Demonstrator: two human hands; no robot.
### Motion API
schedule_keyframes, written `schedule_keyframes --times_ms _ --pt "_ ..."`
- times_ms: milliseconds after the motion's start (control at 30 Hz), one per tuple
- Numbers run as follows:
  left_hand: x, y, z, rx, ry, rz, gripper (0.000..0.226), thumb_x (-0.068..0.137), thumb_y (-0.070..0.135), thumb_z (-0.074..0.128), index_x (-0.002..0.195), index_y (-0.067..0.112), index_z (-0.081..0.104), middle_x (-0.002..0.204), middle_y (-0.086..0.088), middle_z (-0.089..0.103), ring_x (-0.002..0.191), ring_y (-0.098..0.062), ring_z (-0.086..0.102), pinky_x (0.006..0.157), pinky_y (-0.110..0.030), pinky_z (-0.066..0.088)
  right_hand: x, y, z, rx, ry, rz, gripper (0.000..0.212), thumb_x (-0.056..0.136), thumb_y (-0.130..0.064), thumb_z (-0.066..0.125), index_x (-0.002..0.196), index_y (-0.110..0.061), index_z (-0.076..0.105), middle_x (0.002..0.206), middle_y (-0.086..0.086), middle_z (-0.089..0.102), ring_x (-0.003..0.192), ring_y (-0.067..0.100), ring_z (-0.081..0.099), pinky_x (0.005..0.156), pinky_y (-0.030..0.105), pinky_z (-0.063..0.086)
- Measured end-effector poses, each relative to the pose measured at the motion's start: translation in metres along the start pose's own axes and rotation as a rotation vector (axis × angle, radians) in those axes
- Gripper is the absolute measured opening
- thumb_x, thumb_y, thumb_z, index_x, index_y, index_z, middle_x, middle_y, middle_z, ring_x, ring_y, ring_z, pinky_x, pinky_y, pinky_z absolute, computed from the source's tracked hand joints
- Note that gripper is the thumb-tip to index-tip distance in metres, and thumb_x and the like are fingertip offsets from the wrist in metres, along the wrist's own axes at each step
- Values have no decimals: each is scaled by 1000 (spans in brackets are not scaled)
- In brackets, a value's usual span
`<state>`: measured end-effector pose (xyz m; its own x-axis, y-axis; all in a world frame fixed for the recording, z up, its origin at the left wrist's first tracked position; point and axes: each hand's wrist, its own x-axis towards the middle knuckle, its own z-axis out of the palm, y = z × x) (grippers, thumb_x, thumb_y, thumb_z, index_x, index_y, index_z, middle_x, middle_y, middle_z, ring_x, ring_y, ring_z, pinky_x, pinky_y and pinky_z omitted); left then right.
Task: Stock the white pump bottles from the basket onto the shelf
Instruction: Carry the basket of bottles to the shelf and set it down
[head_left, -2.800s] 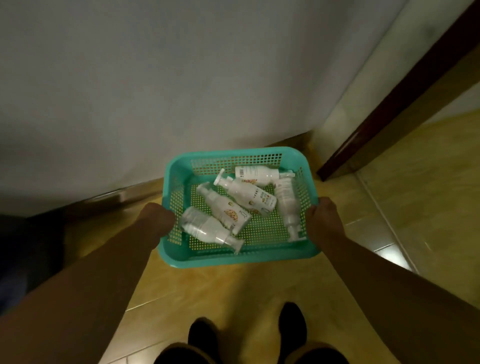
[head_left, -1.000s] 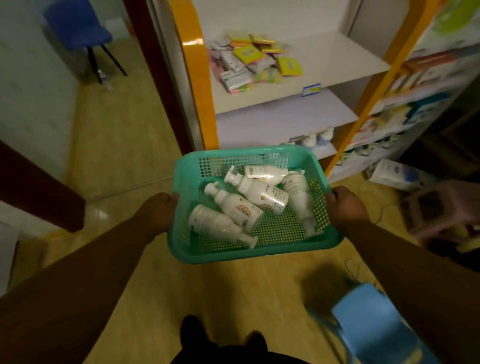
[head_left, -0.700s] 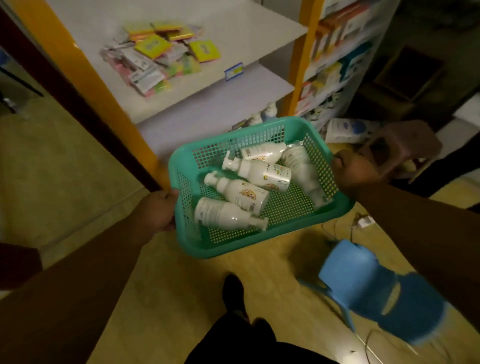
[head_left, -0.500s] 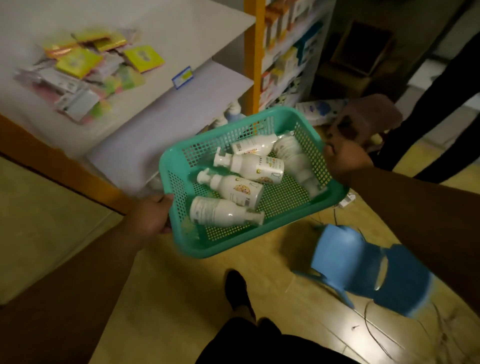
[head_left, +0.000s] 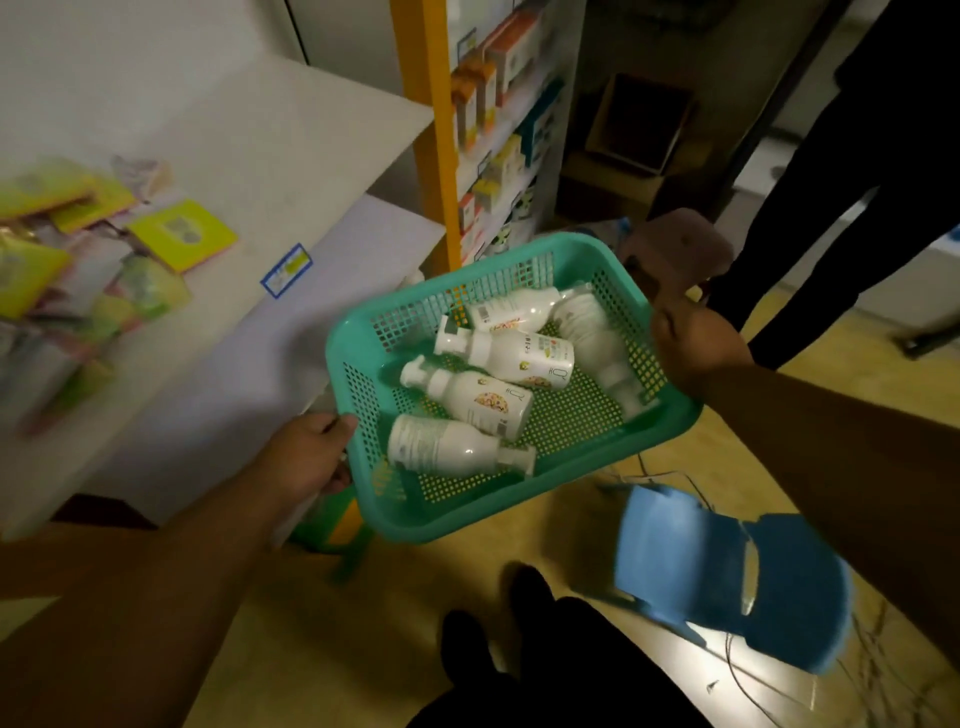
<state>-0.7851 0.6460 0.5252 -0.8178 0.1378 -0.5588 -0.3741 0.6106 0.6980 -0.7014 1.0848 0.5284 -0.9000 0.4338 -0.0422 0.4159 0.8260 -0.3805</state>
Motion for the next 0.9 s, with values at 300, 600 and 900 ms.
schedule_keyframes --times_ms 300,600,900 --pt "26 27 20 8 25 18 24 102 30 49 97 14 67 85 -12 70 58 -28 67 52 -36 57 106 9 21 -54 -100 -51 31 102 -41 48 95 -12 56 86 17 59 70 28 48 65 34 36" --pt "26 18 39 119 181 -208 40 99 40 52 86 6 68 67 -10 70 48 -14 67 44 -23 52 169 -3 50 -22 -203 -261 30 92 -47 56 100 -19 60 83 8 61 71 33 58 64 35 44" --pt "-2 -23 45 134 222 -228 39 97 43 54 73 13 63 59 -5 69 48 -15 68 44 -23 54 139 -20 61 -19 -230 -313 20 97 -36 57 90 -21 47 75 4 50 66 27 47 66 33 35"
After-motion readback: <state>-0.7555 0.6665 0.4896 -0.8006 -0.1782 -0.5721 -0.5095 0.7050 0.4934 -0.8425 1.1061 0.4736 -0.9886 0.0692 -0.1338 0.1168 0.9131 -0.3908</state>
